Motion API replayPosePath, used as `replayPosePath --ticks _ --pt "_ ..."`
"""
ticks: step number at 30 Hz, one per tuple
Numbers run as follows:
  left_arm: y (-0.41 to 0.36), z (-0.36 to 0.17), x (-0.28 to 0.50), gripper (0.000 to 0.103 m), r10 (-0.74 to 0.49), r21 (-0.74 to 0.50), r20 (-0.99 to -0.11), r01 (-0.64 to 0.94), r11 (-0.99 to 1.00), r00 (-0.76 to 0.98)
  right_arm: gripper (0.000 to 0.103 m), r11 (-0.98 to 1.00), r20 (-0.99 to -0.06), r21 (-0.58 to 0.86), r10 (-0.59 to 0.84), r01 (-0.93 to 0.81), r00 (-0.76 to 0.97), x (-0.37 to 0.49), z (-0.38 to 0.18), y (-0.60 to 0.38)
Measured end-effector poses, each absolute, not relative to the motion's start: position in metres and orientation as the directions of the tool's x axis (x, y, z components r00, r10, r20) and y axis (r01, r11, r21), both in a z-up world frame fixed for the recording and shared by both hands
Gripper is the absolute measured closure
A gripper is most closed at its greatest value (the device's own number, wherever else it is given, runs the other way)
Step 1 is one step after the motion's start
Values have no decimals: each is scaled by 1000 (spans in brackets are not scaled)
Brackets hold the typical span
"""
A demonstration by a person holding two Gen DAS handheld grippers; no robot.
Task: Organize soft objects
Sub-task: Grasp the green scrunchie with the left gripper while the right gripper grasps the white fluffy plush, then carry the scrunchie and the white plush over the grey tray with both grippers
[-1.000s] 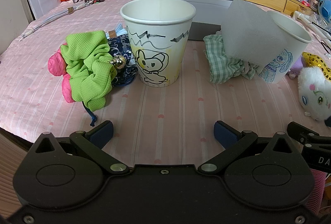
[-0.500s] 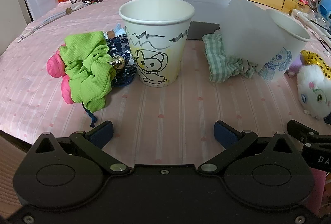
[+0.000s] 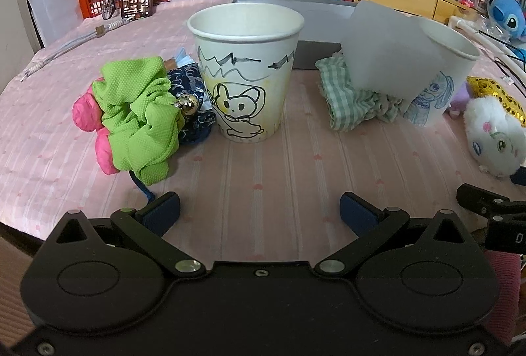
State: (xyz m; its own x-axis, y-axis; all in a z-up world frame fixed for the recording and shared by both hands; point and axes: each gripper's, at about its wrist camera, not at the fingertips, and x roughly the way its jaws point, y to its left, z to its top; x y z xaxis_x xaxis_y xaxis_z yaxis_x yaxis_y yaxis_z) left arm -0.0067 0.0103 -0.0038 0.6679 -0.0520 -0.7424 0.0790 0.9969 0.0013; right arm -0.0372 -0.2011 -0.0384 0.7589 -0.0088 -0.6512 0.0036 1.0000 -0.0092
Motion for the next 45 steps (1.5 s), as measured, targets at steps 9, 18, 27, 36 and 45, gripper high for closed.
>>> replayPosePath --ticks 9,18,27,36,45 --pt "17 18 -19 1 -115 -55 -660 105 993 743 1 999 -547 5 -24 32 837 -52 -21 -212" --pt "35 40 -28 16 -110 -79 -589 79 994 801 10 996 -497 -32 -84 79 863 -50 -17 -229" --pt "57 43 -21 5 71 46 -520 -55 997 851 9 996 -515 -73 -86 57 853 -37 -25 -225" --pt "76 10 7 10 37 -62 -579 -90 994 814 8 998 -543 -39 -56 41 838 -20 -37 -224" --pt "77 15 -1 72 92 -10 -548 -116 993 832 33 1000 -553 -23 -8 -6 833 -20 -36 -219"
